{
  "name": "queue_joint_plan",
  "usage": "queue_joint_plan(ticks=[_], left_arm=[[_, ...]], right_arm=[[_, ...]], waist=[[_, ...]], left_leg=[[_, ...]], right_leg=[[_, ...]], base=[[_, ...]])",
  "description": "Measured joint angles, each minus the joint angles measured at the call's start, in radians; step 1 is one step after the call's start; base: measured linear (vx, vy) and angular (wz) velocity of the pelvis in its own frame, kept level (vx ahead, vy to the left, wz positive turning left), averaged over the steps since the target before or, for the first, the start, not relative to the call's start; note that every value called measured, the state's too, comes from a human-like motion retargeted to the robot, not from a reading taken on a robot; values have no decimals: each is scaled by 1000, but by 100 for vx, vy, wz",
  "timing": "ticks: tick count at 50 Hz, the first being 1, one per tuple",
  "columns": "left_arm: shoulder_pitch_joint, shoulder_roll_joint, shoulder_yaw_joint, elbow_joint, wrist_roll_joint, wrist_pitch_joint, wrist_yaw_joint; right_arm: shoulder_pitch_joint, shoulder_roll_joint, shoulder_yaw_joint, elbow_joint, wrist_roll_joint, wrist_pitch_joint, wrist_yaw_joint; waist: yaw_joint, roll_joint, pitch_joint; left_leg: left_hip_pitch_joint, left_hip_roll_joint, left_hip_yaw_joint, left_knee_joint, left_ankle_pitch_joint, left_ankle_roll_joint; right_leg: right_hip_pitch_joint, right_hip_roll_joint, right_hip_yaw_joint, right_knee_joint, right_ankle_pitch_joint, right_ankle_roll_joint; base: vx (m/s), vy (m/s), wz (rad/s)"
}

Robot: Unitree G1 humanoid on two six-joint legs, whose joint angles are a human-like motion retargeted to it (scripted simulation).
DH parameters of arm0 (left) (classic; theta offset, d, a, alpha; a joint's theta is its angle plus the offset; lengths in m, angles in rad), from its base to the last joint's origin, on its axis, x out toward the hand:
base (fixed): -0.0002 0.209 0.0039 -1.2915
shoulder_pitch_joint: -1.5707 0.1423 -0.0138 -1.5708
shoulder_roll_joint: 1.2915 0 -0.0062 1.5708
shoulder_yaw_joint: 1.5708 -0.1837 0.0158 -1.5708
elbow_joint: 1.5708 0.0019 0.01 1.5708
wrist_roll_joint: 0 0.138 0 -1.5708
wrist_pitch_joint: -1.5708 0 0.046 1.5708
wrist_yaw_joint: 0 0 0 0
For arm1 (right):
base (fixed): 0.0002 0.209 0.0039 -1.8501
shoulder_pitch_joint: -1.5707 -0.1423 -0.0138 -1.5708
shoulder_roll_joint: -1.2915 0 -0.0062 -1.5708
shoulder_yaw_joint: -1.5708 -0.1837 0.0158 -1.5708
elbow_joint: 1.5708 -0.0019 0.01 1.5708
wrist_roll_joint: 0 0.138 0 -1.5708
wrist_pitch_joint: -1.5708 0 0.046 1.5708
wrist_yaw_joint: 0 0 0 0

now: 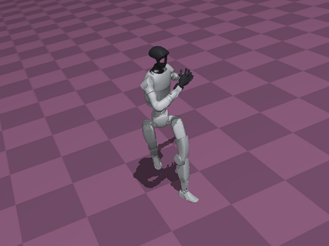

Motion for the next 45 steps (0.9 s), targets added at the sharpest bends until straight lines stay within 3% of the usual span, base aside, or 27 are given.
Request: queue_joint_plan(ticks=[2,5,10,12,15,17,19,22,24,26,28,30,32,35,39,42,45], left_arm=[[-17,-20,29,80,-32,26,-44],[-107,-44,-85,156,19,51,-81],[-312,-121,-529,-75,206,53,-26],[-408,-142,-699,-233,225,42,-45],[-622,-146,-923,-425,278,20,-64],[-794,-122,-1019,-504,337,5,-42],[-978,-87,-1089,-560,368,-14,7],[-1180,-30,-1138,-650,365,-70,102],[-1241,-5,-1137,-725,368,-118,166],[-1234,7,-1116,-814,383,-147,184],[-1187,-10,-1077,-910,396,-148,147],[-1130,-50,-1049,-998,397,-135,79],[-1073,-95,-1041,-1041,392,-120,13],[-966,-163,-1046,-1034,371,-71,-71],[-800,-177,-1052,-983,318,-20,-102],[-683,-126,-1064,-997,242,-29,-112],[-548,-74,-1049,-1047,134,-38,-157]], right_arm=[[49,7,10,-6,-14,21,68],[203,4,-18,36,-110,36,77],[514,-106,-186,147,-271,23,-19],[618,-167,-277,176,-263,16,-41],[746,-238,-401,233,-229,11,-99],[818,-260,-469,276,-216,14,-139],[896,-271,-554,298,-188,12,-154],[1048,-279,-678,275,-90,-8,-133],[1162,-281,-749,240,-18,-23,-108],[1296,-264,-823,209,28,-29,-72],[1422,-222,-897,203,53,-19,-33],[1502,-153,-943,246,75,-4,-14],[1493,-97,-933,340,104,4,-41],[1373,-62,-863,518,114,4,-144],[1186,-72,-758,595,60,-1,-248],[1101,-98,-705,526,55,-18,-229],[1025,-148,-661,464,53,-23,-181]], waist=[[-5,14,24],[-93,64,77],[-329,151,114],[-437,206,141],[-603,268,204],[-724,269,238],[-854,247,253],[-1071,236,244],[-1212,254,220],[-1297,260,176],[-1326,240,134],[-1349,185,111],[-1342,139,99],[-1343,112,103],[-1280,63,95],[-1162,13,70],[-1046,-10,58]], left_leg=[[77,-1,-41,40,-88,73],[154,25,-121,158,-190,58],[123,21,-300,346,-360,59],[128,21,-371,427,-433,70],[151,13,-457,541,-518,78],[170,-11,-500,586,-555,94],[194,-49,-543,600,-587,128],[289,-101,-598,486,-555,89],[363,-107,-609,396,-486,28],[432,-99,-593,337,-395,-13],[511,-116,-595,302,-282,-47],[603,-173,-656,286,-177,-59],[602,-158,-661,365,-163,-94],[533,8,-560,483,-214,-110],[446,237,-348,433,-225,-76],[370,271,-322,281,-229,-75],[278,274,-398,119,-113,-110]], right_leg=[[30,0,17,54,135,59],[-24,1,-71,294,174,91],[-344,-197,-329,667,-147,-78],[-425,-251,-353,647,-257,-104],[-527,-321,-375,530,-334,-82],[-612,-369,-394,443,-283,-21],[-726,-437,-442,408,-185,77],[-789,-487,-617,214,7,129],[-757,-438,-778,4,139,130],[-768,-352,-868,-86,196,151],[-760,-259,-834,-132,187,151],[-689,-244,-737,-144,134,149],[-641,-213,-668,-145,54,48],[-607,-180,-645,-41,-111,-63],[-619,-140,-583,168,-256,-7],[-599,-90,-497,214,-304,47],[-507,-11,-419,157,-315,50]], base=[[104,23,-1],[90,24,127],[76,23,191],[75,12,177],[76,4,160],[81,-4,153],[87,-9,158],[95,-15,140],[103,-26,92],[105,-50,-13],[113,-50,-84],[123,-26,-59],[107,-35,-83],[90,-36,-70],[81,-38,-105],[79,-30,-155],[78,-22,-141]])
